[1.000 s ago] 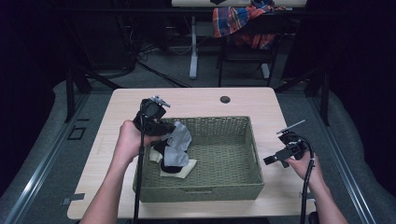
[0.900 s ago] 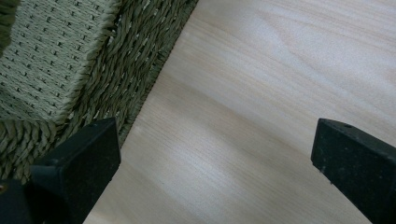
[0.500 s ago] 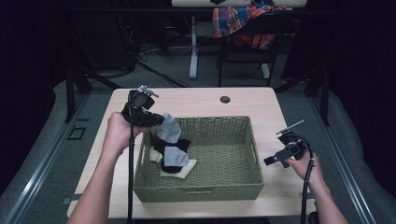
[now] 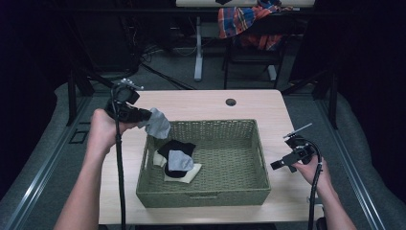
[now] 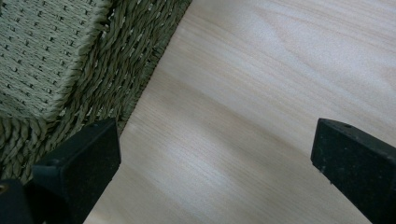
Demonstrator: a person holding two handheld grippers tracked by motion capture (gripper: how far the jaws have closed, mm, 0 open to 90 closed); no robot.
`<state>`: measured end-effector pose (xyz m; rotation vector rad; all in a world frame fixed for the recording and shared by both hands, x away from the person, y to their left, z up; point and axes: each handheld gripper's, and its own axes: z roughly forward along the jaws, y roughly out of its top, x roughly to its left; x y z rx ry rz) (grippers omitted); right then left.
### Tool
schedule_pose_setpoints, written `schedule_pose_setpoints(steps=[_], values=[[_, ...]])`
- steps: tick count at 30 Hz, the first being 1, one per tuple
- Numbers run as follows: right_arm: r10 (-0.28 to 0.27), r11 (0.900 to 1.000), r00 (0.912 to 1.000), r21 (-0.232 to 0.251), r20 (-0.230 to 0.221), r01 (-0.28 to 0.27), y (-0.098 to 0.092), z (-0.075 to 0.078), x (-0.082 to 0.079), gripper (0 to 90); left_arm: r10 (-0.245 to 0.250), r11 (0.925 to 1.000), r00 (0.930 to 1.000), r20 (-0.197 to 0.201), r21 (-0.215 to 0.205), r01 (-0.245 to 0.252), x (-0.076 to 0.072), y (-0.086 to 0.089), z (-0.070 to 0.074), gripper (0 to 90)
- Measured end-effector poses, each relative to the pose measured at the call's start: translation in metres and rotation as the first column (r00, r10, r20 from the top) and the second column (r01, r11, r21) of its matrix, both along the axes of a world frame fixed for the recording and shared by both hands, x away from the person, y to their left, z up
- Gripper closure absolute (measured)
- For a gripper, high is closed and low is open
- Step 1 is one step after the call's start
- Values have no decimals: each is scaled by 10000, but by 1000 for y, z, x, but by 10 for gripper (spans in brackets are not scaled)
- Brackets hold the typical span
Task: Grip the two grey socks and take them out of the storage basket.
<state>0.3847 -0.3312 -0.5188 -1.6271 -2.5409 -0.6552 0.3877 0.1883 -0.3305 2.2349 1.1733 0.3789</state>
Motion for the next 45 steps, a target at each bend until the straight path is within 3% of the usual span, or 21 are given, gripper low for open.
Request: schedule_pose_setpoints(steps=[9, 16, 20, 25, 29, 36, 42, 43, 45], values=[[64, 10000, 10000, 30, 7, -64, 0, 0, 0, 13, 1006, 9949, 9947, 206, -115, -1003, -6, 38, 6, 844], [30, 10000, 10000, 21, 38, -30, 0, 0, 0, 13, 1924, 9813, 9809, 285, -123, -1921, -11, 69, 5, 843], [-2, 10000, 10000, -1, 19, 2, 0, 0, 0, 13, 2313, 9728, 9727, 168, -161, -2310, -12, 82, -3, 844], [28, 10000, 10000, 33, 39, -28, 0, 0, 0, 13, 2885, 9574, 9574, 97, -187, -2883, -11, 94, -22, 843], [8, 10000, 10000, 18, 42, -8, 0, 0, 0, 13, 3076, 9512, 9513, -204, -184, -3080, -10, 102, -41, 843], [9, 10000, 10000, 19, 28, -9, 0, 0, 0, 13, 3516, 9341, 9331, -753, -385, -3550, -12, 111, -83, 843], [350, 9993, 9993, -115, -154, -352, -1, 1, 2, 13, 3616, 9288, 9259, -1088, -442, -3679, -10, 115, -110, 843], [28, 10000, 10000, 79, 7, -28, 0, -1, 1, 13, 3613, 9290, 9254, -1146, -414, -3678, -9, 116, -114, 843], [-9, 10000, 10000, 73, 15, 9, 1, -1, 0, 13, 3685, 9256, 9209, -1269, -418, -3761, -8, 116, -122, 843]])
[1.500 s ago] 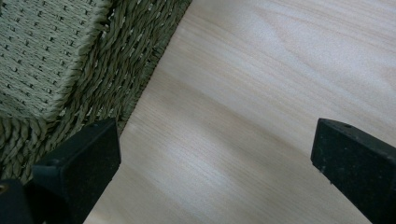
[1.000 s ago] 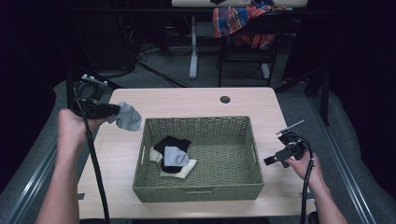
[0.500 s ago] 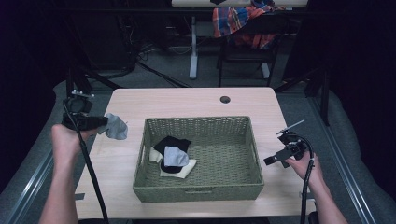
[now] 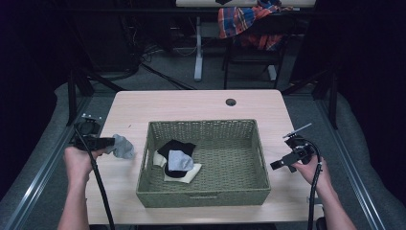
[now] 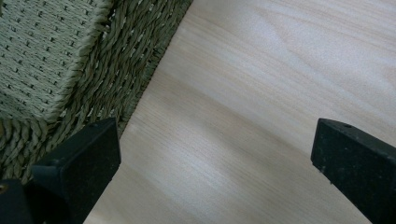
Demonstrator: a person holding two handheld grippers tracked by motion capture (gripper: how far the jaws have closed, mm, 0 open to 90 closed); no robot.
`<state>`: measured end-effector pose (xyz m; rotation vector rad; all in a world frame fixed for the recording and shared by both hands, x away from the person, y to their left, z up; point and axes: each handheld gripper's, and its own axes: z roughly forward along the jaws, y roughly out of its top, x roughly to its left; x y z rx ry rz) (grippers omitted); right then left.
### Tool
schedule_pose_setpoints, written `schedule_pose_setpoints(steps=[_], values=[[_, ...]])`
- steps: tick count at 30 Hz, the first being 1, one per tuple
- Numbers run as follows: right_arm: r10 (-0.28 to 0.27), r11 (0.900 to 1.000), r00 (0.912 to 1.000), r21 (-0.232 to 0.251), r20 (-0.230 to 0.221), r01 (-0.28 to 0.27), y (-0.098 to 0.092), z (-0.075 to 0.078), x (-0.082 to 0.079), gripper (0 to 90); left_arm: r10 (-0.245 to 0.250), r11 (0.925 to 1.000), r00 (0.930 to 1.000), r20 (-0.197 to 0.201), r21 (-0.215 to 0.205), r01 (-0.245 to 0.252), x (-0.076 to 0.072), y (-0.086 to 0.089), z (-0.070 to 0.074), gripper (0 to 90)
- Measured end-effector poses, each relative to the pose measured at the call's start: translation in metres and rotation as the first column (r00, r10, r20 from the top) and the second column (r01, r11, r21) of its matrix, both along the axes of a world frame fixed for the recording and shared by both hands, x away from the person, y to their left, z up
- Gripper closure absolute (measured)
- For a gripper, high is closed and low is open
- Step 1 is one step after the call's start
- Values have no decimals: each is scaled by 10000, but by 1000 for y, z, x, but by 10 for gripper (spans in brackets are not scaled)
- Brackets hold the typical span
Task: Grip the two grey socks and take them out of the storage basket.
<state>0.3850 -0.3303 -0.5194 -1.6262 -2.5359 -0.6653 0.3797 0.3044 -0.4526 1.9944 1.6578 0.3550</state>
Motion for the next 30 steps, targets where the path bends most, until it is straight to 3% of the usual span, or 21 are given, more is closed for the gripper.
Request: schedule_pose_setpoints(steps=[9, 12, 18, 19, 20, 21, 22, 25, 30], values=[[66, 10000, 10000, -1, -38, -66, -1, 0, 0, 13, 62, 9999, 9985, -551, 158, -53, 7, 0, -22, 841], [352, 9993, 9992, -106, -176, -354, -2, 2, 2, 12, 92, 9996, 9976, -684, 265, -74, 9, -1, -29, 838], [59, 10000, 10000, 39, 0, -59, -1, 0, 0, 13, 104, 9994, 9934, -1139, 332, -66, 15, -2, -42, 823], [268, 9995, 9996, -134, -124, -270, -2, 1, 1, 13, 119, 9996, 9930, -1173, 284, -86, 16, -2, -44, 812], [382, 9990, 9991, -227, -195, -386, -3, 2, 2, 13, 148, 9997, 9925, -1217, 224, -122, 17, -2, -44, 792], [15, 10000, 10000, -28, -18, -15, -1, 0, 0, 13, 134, 9998, 9917, -1280, 186, -111, 17, -1, -44, 760], [2, 10000, 10000, -27, -13, -2, -1, 0, 0, 13, 149, 9998, 9914, -1301, 124, -134, 17, 0, -44, 727], [7, 10000, 10000, -20, -7, -7, -1, 0, 0, 13, 329, 9992, 9898, -1389, 254, -296, 16, 0, -41, 554], [-6, 10000, 10000, -26, 27, 6, 0, 0, 0, 13, 662, 9970, 9920, -1071, 471, -614, 12, -1, -30, 325]])
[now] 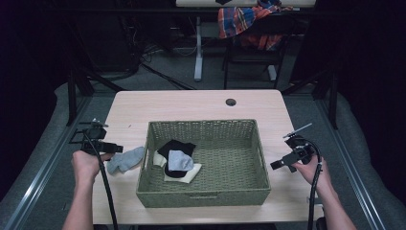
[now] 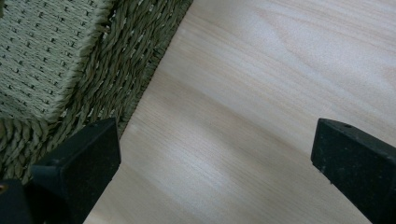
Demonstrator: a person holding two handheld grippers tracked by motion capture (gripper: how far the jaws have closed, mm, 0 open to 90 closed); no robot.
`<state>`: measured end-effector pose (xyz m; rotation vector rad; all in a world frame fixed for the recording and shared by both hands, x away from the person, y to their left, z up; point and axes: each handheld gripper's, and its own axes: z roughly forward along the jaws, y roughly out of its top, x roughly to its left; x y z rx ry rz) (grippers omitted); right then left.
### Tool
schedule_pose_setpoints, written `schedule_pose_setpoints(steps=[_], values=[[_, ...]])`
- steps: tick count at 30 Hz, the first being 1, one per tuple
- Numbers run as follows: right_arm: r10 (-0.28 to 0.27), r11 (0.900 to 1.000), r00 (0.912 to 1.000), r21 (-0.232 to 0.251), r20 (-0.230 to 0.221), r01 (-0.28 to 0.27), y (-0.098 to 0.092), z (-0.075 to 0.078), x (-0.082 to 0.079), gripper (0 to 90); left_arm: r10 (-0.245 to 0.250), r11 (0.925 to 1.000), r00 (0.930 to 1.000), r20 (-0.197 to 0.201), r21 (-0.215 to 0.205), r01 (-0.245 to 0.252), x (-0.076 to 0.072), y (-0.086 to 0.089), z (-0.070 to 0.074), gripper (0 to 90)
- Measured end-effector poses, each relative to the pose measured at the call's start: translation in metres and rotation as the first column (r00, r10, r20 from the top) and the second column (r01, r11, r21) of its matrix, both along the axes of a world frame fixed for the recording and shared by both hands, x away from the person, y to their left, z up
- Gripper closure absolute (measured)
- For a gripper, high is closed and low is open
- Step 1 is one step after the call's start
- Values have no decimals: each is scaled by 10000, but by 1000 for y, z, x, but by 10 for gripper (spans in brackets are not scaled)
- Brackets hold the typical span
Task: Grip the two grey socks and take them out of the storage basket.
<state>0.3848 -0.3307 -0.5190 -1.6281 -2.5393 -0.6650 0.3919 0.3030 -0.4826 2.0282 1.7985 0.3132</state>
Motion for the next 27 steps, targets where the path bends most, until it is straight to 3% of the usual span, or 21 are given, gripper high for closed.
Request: schedule_pose_setpoints(steps=[5, 13, 18, 27], values=[[71, 10000, 10000, 20, -41, -71, 0, 0, 0, 13, -246, 9997, 9986, 477, -59, 249, -5, -11, 19, 166], [267, 9996, 9995, -96, -168, -268, -2, 2, 1, 12, -1017, 9947, 9879, 1171, -35, 1028, -10, -44, 45, 44], [222, 9997, 9996, -57, -152, -222, -2, 1, 1, 13, -1463, 9890, 9786, 1449, -24, 1482, -13, -67, 55, 12], [235, 9997, 9996, -45, -141, -235, -2, 2, 1, 13, -2143, 9766, 9649, 1518, 164, 2143, -13, -98, 57, 1]])
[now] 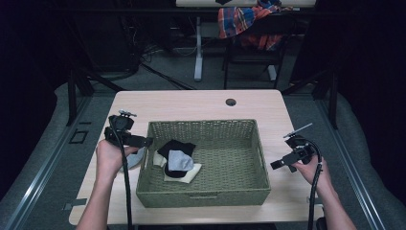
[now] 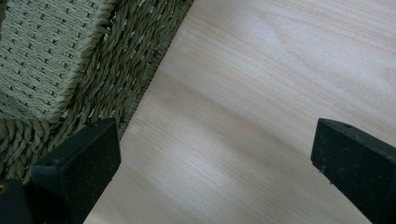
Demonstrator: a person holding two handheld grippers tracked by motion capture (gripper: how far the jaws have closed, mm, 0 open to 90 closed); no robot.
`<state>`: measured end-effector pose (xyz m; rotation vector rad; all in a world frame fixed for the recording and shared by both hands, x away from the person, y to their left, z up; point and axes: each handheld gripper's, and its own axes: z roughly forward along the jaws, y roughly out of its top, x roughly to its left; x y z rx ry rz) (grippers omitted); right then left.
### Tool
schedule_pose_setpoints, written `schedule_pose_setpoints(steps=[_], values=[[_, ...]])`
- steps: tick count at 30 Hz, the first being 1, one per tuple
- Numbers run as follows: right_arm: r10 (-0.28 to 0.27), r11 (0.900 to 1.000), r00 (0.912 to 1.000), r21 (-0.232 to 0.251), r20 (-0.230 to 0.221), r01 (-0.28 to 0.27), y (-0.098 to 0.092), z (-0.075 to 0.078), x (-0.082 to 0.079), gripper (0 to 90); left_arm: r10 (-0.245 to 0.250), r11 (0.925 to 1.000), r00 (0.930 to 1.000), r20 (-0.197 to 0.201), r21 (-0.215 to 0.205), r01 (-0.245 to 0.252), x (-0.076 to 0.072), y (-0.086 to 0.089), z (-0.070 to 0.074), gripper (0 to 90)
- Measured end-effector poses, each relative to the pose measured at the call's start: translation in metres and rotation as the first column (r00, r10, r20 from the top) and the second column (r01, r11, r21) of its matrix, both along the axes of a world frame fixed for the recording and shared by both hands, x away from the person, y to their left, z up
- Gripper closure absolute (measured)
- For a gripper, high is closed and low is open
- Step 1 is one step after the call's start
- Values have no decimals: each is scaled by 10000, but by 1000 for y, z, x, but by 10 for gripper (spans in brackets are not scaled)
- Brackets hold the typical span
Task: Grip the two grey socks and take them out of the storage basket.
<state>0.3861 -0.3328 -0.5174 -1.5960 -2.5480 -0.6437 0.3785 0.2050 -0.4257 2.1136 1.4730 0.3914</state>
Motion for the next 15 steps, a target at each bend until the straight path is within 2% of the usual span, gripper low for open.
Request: schedule_pose_setpoints(steps=[6, 13, 14, 15], values=[[-4, 10000, 10000, -2, -2, 4, 0, 0, 0, 13, -578, 9982, 9983, -88, 135, 579, 2, -23, -2, 1], [15, 10000, 10000, -11, -21, -15, -1, 0, 0, 13, -1022, 9945, 9943, -301, 188, 1028, 6, -43, -8, 3], [-268, 9996, 9996, 133, 119, 266, 1, -2, -2, 12, -1051, 9943, 9940, -305, 174, 1056, 7, -45, -9, 5], [-292, 9995, 9995, 140, 130, 290, 1, -2, -2, 13, -1108, 9936, 9933, -327, 161, 1114, 8, -48, -11, 7]])
